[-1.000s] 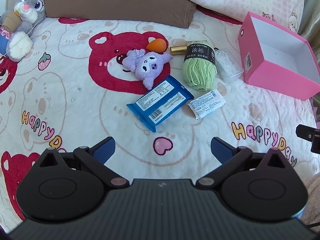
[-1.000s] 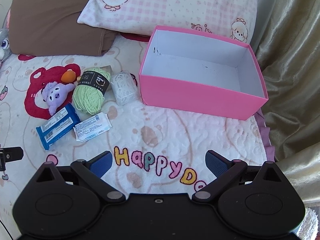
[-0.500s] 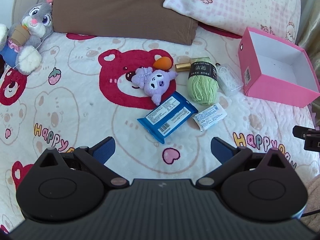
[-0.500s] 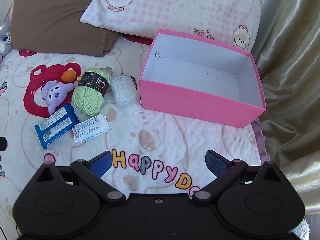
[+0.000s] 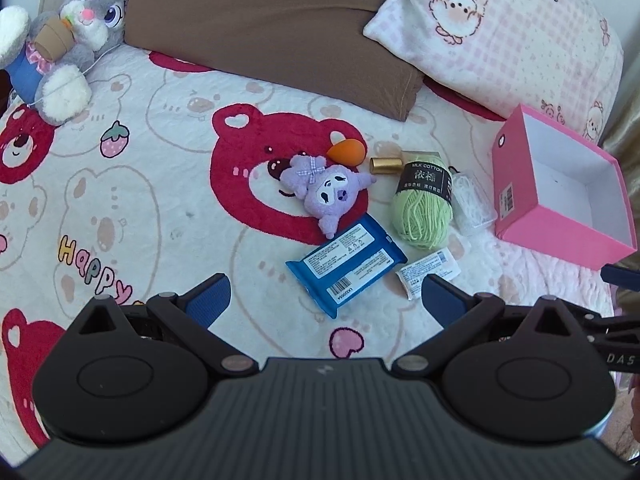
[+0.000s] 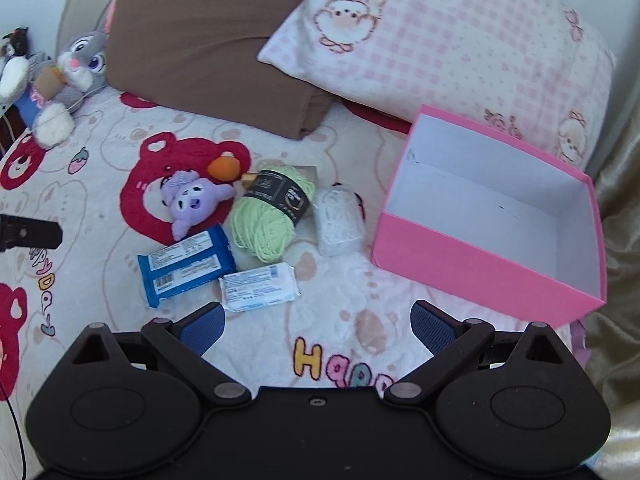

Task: Organize objects
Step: 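Move the left tool down to the blue wet-wipe pack and close on it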

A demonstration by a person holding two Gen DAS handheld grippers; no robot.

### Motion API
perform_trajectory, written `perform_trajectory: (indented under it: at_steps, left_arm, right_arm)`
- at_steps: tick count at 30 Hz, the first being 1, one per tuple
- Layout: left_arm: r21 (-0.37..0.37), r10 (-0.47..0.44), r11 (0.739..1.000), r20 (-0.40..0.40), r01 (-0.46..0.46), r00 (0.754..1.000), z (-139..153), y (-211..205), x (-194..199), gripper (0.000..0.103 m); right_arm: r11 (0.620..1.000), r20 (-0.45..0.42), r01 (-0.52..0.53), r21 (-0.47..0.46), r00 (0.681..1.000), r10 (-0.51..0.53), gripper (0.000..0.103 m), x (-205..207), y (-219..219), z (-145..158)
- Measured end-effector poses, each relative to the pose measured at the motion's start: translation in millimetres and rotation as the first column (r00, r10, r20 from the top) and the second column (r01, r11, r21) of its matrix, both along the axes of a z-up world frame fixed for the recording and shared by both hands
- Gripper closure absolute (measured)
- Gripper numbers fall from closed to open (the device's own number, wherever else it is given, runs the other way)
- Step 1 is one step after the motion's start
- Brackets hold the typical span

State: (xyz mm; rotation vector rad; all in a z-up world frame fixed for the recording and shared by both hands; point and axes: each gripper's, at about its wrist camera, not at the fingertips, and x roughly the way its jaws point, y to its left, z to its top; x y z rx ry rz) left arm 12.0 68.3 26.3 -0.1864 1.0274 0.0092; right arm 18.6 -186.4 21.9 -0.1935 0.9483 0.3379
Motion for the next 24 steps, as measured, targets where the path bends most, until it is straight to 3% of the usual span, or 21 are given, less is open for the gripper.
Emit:
perform_trajectory:
  at_steps: [5,9,16,19,24]
  left_arm:
    - [0.069,0.038,0.997,0.042,-0.041,0.998,-27,4,6,0.000]
    - [0.025,0.066,0.997,0.100,-0.068,0.993,-48,15,13,0.000]
    - [-0.066,0.071,0.995,0.030,-0.069,0.997,-100,24,33,0.001]
    - [-0.074,0.082,0.994,0.001,-0.082,0.997,-118,26,40,0.002]
    - [-0.155,0.127,0.979,-0.038,-0.131,0.991,-143,34,48,0.003]
  right_arm:
    - [0.982,0.105,-0.173,0.072,0.981,0.165,0.002,7,24,-17]
    - [0.952,0.173,-0.282,0.121,0.950,0.260,0.002,15,42,-37]
    - [0.895,0.140,-0.408,0.180,0.911,0.387,0.003,33,81,-76]
    - [0.894,0.095,-0.411,0.178,0.911,0.401,0.003,42,91,-94]
    - [0.906,0.001,-0.385,0.177,0.920,0.391,0.005,55,101,-122]
